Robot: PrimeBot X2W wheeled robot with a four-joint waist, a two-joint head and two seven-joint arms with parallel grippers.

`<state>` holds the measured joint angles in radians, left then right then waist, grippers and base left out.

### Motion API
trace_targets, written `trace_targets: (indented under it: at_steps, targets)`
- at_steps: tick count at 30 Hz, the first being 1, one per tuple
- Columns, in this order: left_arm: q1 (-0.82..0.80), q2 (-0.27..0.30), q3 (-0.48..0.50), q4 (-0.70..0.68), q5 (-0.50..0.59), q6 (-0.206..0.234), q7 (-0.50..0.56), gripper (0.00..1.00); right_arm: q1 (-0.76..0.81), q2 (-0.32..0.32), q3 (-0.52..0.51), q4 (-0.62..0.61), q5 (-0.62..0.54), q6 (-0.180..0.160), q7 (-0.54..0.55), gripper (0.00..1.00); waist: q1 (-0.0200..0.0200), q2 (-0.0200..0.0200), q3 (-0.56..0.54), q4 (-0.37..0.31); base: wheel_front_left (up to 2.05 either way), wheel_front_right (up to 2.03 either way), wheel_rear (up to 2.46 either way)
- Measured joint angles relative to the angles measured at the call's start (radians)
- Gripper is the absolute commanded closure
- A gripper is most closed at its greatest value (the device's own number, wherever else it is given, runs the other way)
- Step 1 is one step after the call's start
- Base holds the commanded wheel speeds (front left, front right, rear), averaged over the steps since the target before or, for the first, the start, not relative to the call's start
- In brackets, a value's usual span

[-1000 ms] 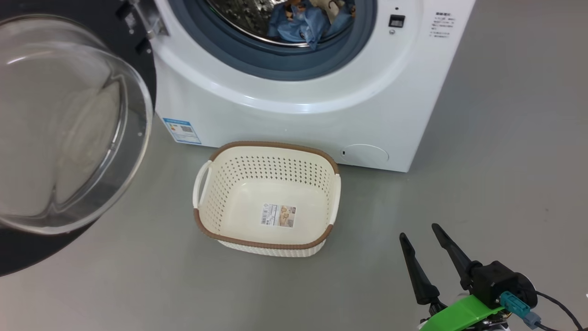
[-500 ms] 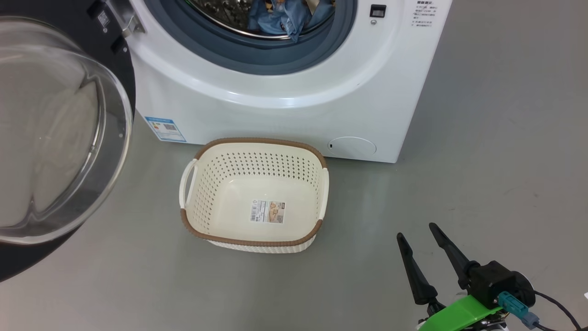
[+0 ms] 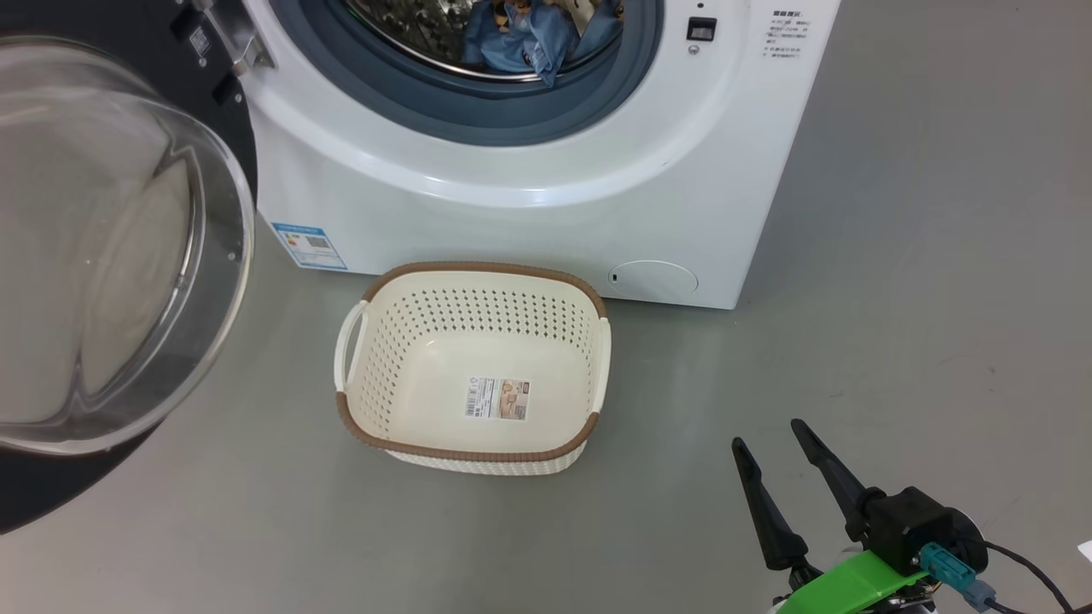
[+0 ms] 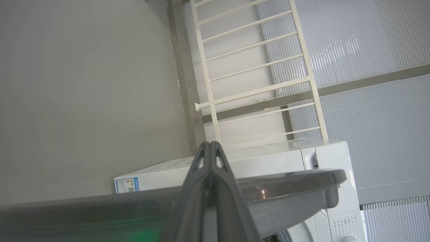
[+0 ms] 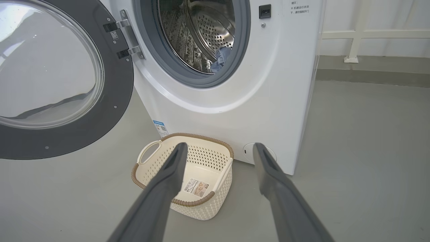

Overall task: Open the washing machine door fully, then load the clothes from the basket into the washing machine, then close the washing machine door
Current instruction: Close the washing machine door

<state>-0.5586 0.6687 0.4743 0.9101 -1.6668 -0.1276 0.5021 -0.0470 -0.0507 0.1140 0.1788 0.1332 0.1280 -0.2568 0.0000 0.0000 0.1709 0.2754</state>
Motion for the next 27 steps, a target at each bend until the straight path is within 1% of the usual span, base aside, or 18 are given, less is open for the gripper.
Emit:
trace_targets:
  at_steps: [8, 15, 20, 25, 27]
  targets:
    - [0.014, 0.019, -0.017, -0.02, 0.0, 0.0, 0.119, 1.0, 0.0, 0.0, -0.001, 0.007, 0.008, 0.0, 0.0, 0.0, 0.0, 0.0, -0.004, -0.006, 0.0, 0.0, 0.0]
    - [0.038, 0.008, -0.019, -0.062, -0.014, 0.0, 0.224, 1.0, 0.0, 0.0, -0.001, 0.009, 0.029, 0.0, 0.0, 0.0, 0.0, 0.0, -0.011, -0.004, 0.0, 0.0, 0.0]
    - [0.066, -0.02, -0.004, -0.128, -0.058, 0.0, 0.327, 1.0, 0.0, 0.0, -0.001, 0.013, 0.047, 0.0, 0.0, 0.0, 0.0, 0.0, -0.023, -0.002, 0.0, 0.0, 0.0]
    - [0.093, -0.064, 0.037, -0.196, -0.124, 0.0, 0.428, 1.0, 0.0, 0.0, 0.002, 0.016, 0.055, 0.0, 0.0, 0.0, 0.0, 0.0, -0.033, -0.006, 0.0, 0.0, 0.0]
    - [0.119, -0.075, 0.042, -0.238, -0.128, 0.0, 0.463, 1.0, 0.0, 0.0, 0.003, 0.018, 0.057, 0.0, 0.0, 0.0, 0.0, 0.0, -0.035, -0.011, 0.0, 0.0, 0.0]
